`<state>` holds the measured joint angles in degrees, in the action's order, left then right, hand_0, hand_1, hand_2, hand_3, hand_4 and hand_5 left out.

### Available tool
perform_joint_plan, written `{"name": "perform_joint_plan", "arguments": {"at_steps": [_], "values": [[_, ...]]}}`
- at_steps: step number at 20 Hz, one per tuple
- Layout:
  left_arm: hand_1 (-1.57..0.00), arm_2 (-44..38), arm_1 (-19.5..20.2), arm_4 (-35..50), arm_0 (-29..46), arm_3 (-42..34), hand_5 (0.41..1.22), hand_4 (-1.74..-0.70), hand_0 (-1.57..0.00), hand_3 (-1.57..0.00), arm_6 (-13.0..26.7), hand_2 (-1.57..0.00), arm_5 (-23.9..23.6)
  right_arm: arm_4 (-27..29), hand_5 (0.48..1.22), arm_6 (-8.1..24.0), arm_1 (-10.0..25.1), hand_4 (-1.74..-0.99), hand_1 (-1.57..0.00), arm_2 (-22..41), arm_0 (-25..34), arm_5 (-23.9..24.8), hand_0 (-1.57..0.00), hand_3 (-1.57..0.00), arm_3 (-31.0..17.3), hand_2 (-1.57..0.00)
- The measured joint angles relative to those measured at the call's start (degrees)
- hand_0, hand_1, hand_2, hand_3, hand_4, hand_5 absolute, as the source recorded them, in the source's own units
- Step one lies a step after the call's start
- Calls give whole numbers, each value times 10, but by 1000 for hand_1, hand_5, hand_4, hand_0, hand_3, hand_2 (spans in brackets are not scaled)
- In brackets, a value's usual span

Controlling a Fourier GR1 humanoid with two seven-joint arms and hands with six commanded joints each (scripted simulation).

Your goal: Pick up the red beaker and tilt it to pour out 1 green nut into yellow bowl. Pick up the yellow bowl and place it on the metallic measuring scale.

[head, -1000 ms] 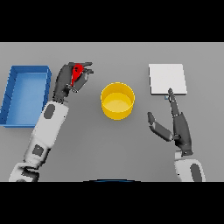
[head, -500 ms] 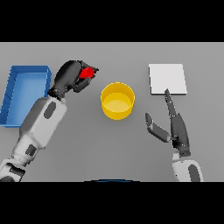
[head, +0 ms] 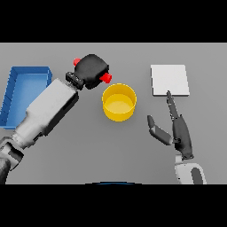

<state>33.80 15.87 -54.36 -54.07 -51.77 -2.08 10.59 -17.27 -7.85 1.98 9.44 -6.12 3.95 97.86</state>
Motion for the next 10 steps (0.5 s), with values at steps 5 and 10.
{"name": "perform_joint_plan", "arguments": {"at_steps": [5,10], "values": [[-1571,68,-14,-70,-55,40,1218,-1685,-1571,-1571,-13,-1571,51,0,684,9,-6,-1067,1,3,0,-2,1,1,-10,1],[-1571,127,-19,-141,-103,91,1220,-1723,-1571,-1571,-22,-1571,63,8,697,-3,0,-1063,1,-2,11,-8,1,1,-19,1]]}}
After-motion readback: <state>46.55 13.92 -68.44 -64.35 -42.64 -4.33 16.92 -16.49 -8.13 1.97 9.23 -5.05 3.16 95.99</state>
